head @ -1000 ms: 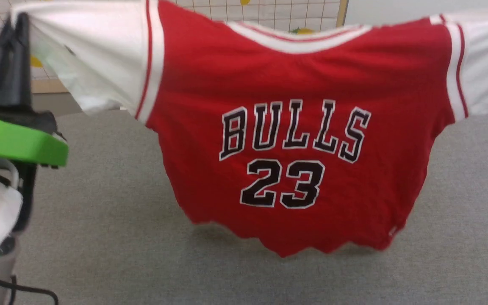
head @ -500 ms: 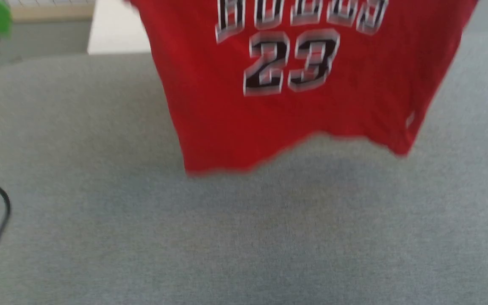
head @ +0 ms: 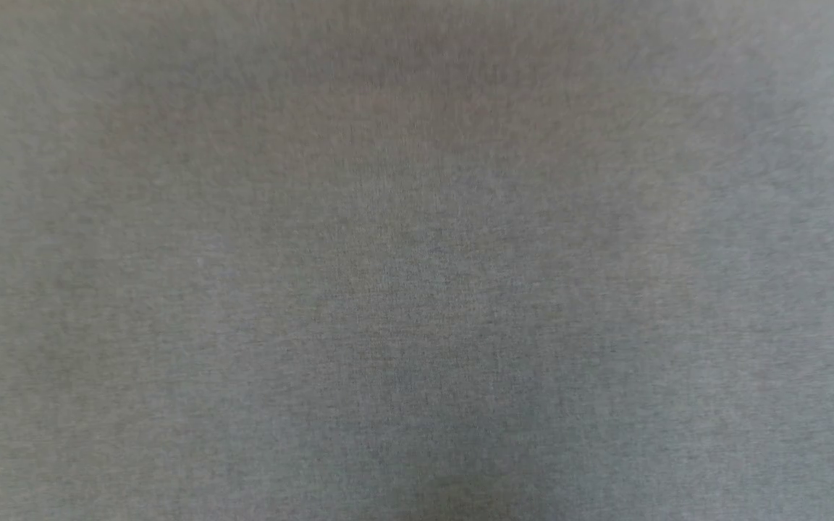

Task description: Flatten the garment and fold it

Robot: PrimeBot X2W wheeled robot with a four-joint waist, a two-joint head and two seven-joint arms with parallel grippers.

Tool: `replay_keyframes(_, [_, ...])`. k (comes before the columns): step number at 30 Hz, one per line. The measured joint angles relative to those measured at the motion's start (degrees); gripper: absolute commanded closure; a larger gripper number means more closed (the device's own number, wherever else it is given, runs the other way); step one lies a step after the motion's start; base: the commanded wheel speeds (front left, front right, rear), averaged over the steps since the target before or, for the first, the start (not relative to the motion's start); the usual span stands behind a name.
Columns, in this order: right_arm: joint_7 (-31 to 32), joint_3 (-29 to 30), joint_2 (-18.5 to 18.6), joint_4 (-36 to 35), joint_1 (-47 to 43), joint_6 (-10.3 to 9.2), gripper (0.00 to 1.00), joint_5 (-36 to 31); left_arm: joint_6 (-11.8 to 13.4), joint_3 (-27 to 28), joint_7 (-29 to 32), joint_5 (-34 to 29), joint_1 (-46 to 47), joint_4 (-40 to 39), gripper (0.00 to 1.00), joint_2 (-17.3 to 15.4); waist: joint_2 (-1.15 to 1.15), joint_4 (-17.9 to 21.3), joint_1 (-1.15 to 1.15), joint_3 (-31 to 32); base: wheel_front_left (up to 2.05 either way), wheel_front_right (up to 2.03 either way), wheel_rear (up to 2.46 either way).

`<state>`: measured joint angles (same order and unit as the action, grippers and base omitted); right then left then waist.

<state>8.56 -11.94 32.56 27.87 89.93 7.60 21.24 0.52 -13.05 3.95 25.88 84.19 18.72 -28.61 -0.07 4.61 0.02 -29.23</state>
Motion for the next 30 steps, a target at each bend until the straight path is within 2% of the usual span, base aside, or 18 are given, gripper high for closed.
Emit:
replay_keyframes(8, [-5.82,-1.63,-3.24,10.14,3.76,0.00,1.00,-1.02,-1.13,-2.31,-6.24,-2.45,2.60,6.47,1.00,1.53,0.00,-0.58,0.00,-5.70,0.00,0.00,0.00])
replay_keyframes(14, [-9.42,-4.28,-6.16,12.93,-0.41,0.00,1.00,0.60,-1.86,-4.24,-10.70,-2.72,-0.84,10.50,1.00,3.14,0.00,-1.83,0.00,-6.53,0.00,0.00,0.00])
replay_keyframes(18, [-10.38,-6.90,-6.95,13.74,-6.75,-0.01,1.00,2.54,-2.04,-6.93,-13.05,-3.80,-8.50,12.09,1.00,3.65,0.00,-2.14,0.00,-5.15,0.00,0.00,0.00])
replay_keyframes(23, [-11.07,-11.46,-7.09,13.33,-16.95,-0.01,1.00,5.16,-2.04,-8.01,-14.75,-2.30,-21.24,12.37,1.00,5.24,0.00,-2.33,-0.01,-1.85,0.00,0.00,0.00])
replay_keyframes(30, [-8.29,-18.11,-4.09,6.99,-35.86,-0.01,1.00,10.46,-2.31,-10.33,-13.11,0.40,-41.98,9.83,1.00,4.31,0.00,-2.79,-0.02,4.96,0.00,0.00,0.00])
